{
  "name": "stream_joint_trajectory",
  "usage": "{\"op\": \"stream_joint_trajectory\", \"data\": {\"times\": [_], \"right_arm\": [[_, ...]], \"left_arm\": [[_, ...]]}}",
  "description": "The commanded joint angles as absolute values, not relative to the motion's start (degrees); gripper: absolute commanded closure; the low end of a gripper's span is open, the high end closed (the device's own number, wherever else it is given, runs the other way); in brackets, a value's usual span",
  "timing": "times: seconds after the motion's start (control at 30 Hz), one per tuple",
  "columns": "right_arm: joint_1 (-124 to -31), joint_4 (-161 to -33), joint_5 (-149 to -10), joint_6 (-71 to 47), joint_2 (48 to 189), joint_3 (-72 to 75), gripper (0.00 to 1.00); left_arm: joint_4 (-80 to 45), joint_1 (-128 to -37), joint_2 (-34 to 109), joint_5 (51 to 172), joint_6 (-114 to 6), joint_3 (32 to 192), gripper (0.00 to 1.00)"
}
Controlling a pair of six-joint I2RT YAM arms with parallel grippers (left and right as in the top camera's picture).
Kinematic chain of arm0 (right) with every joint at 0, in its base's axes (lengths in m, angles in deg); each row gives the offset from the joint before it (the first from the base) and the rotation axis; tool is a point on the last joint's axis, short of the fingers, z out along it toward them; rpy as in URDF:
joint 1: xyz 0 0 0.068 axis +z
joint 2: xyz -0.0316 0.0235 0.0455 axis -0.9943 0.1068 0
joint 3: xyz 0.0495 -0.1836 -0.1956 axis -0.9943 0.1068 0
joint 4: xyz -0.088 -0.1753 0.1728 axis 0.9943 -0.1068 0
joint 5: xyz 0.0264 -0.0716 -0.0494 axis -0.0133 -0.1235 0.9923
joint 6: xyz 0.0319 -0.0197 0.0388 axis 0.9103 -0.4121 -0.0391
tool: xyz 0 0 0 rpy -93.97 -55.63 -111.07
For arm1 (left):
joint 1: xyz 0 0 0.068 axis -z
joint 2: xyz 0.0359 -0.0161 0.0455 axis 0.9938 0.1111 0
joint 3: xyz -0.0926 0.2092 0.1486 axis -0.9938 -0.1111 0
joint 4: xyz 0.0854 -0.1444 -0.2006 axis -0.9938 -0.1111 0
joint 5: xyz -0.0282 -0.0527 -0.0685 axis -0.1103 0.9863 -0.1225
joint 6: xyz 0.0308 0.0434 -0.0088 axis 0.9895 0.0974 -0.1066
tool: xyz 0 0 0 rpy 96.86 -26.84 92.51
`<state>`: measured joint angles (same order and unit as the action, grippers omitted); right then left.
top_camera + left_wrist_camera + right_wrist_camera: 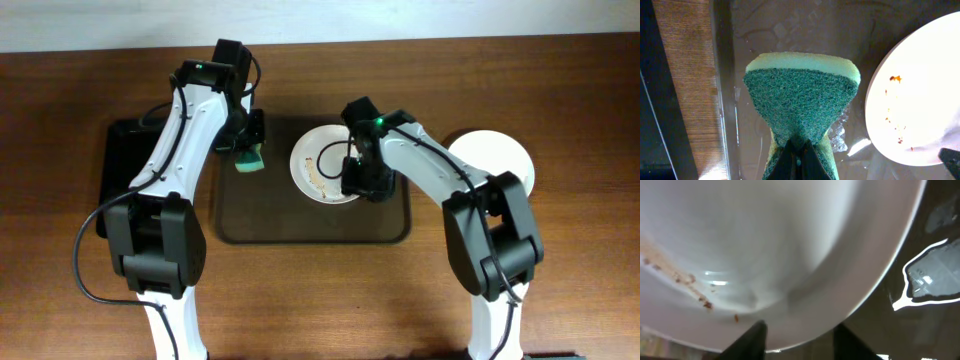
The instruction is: Clean dirty plates on tray and stack at the side
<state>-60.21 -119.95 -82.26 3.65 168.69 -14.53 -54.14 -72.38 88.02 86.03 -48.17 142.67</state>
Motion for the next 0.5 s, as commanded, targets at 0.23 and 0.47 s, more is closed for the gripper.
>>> {"op": "stream_joint_trajectory", "data": {"times": [0.23,0.47], "right_arm": [[-70.8,-109.9,-89.7,-31.1,165.8,-18.2,0.41],[-70.7,-109.2,-92.9,-27.5,171.8,-18.0,0.57]], "left_arm": [[-54.0,-72.4,88.3,86.4,-47.3,142.4,0.99],[-54.0,-72.4,88.3,86.4,-47.3,142.4,0.99]]}}
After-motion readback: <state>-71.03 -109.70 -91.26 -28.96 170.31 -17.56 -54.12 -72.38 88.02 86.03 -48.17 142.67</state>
